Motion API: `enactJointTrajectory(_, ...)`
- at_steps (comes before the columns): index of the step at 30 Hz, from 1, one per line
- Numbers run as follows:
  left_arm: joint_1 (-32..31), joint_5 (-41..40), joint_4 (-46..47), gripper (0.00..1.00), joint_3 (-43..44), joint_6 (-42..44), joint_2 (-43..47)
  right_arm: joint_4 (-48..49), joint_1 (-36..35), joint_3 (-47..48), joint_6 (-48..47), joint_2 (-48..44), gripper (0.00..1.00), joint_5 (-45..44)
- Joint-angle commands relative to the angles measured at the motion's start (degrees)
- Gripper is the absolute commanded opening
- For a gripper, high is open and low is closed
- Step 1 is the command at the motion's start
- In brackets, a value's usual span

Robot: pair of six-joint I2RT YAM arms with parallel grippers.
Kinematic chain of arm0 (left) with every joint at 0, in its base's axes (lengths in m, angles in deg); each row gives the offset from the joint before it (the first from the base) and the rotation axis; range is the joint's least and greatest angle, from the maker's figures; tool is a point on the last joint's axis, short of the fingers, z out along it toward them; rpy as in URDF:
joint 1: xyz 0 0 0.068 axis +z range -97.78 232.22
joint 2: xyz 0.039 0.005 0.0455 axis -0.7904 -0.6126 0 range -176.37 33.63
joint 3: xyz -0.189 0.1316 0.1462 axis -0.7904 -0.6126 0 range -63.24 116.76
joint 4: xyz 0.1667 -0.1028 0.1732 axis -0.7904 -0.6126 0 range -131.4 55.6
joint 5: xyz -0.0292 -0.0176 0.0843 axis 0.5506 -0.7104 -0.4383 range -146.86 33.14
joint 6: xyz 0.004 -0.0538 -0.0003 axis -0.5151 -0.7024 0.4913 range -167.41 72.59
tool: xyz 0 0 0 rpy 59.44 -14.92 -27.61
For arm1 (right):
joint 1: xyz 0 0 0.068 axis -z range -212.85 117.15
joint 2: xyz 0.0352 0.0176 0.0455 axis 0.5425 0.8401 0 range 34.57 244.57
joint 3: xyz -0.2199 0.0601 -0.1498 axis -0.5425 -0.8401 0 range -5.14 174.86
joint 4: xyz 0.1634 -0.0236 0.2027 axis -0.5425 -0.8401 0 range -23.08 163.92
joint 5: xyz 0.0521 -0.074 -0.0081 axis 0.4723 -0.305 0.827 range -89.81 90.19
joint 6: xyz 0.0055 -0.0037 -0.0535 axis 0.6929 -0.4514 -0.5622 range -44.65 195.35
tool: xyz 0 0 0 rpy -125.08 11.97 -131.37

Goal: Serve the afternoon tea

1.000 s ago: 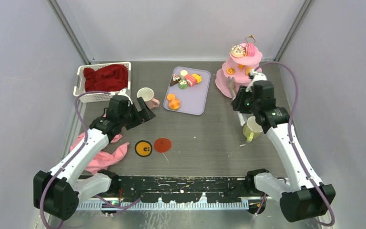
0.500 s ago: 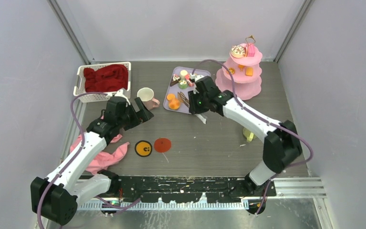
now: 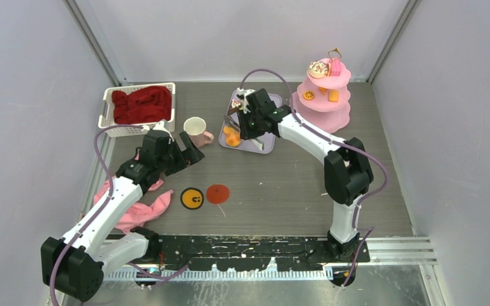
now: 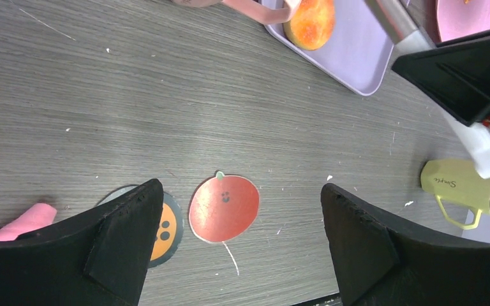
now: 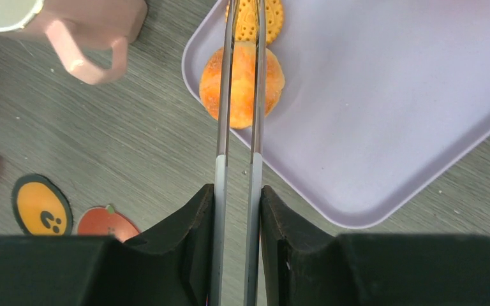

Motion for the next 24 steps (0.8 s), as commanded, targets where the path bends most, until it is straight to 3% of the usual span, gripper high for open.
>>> enactJointTrajectory(1,0.2,-1.3,0.3,0.93,0.1,0.0,1.9,-0.5,-0.1,4.5,-2.3,2.1,0.03,2.6)
enactJointTrajectory(10,0.2,-1.2,0.3,0.93,0.3,0.0,1.5,-3.5,1.6,3.6,-3.3,3.4,0.03,-2.3)
enactJointTrajectory(24,0.2,-0.1,1.8,0.93,0.1,-0.1,0.1,-4.4,6.8,-8.8,-3.8,-9.1,0.03,-4.8)
